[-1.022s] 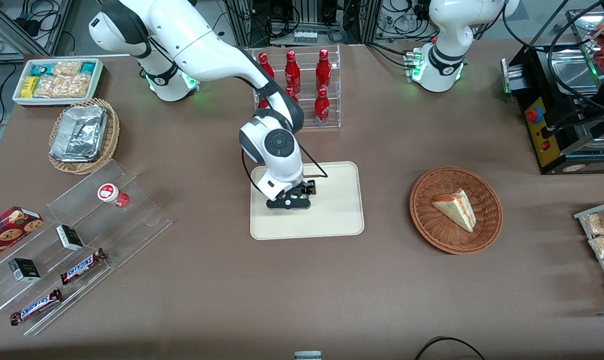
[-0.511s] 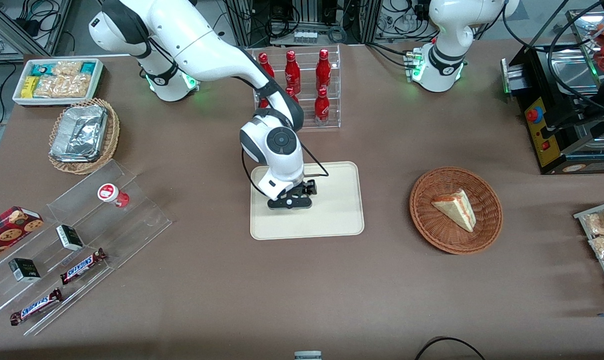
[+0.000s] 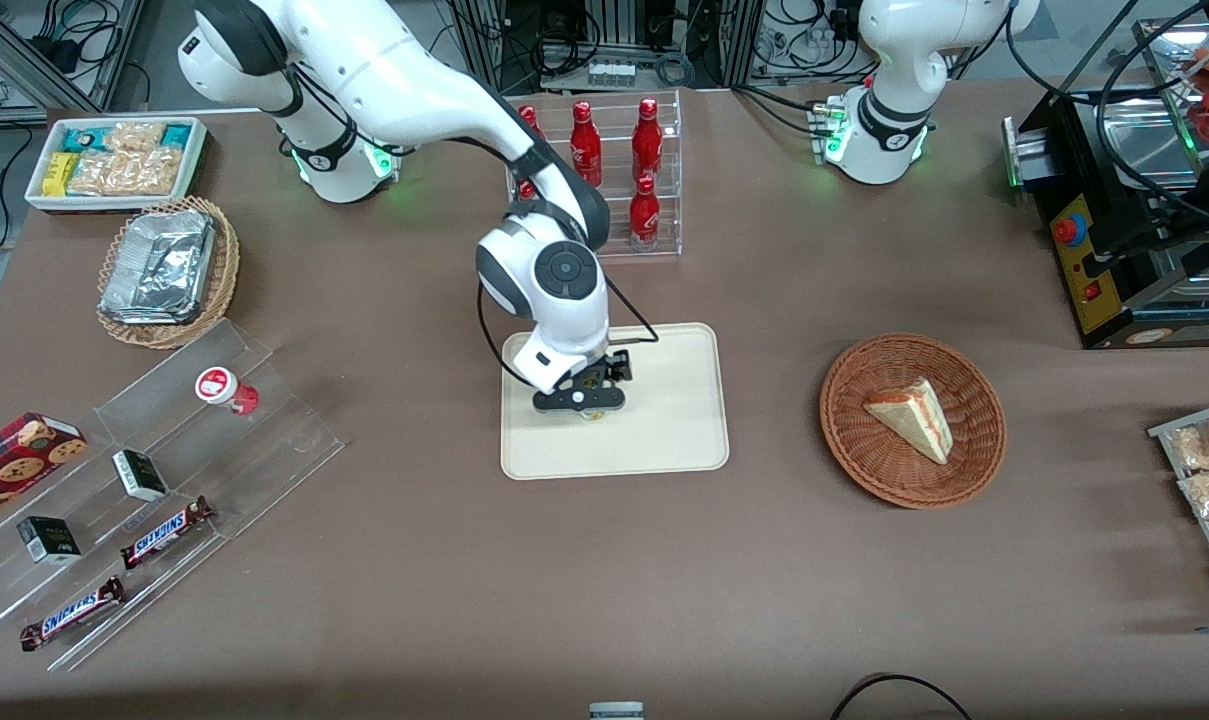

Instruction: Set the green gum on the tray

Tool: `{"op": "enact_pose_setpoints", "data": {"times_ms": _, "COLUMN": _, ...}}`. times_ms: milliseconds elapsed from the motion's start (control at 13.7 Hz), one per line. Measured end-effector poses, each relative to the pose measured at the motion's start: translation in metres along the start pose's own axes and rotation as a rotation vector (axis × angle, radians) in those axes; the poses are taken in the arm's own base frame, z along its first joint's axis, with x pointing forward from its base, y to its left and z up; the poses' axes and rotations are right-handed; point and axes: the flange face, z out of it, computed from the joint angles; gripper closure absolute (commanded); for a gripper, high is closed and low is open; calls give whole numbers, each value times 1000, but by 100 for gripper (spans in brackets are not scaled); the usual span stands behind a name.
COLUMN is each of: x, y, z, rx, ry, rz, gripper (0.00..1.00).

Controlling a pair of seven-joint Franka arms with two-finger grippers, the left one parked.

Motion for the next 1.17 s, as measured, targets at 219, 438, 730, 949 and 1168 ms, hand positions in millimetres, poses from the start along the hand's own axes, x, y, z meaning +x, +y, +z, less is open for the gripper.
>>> {"op": "enact_pose_setpoints", "data": {"times_ms": 219, "x": 17, "y": 45, "z": -51, "rx": -25, "ry": -44, "rz": -64, "gripper": 1}}
{"op": "enact_pose_setpoints", "data": {"times_ms": 438, "x": 32, "y": 97, "z": -83, "rx": -32, "ry": -79, "rz": -133, "gripper": 1}}
{"op": "enact_pose_setpoints", "data": {"times_ms": 730, "x": 54, "y": 184, "z": -110, "rx": -6, "ry": -145, "rz": -225, "gripper": 1}}
{"op": "enact_pose_setpoints", "data": {"times_ms": 949, "x": 72, "y": 277, "z": -125, "rx": 50, "ry": -160, "rz": -259, "gripper": 1}}
{"op": "enact_pose_setpoints", "data": {"times_ms": 1168, "x": 74, "y": 376, "z": -129, "rx": 80, "ry": -164, "rz": -237, "gripper": 1}}
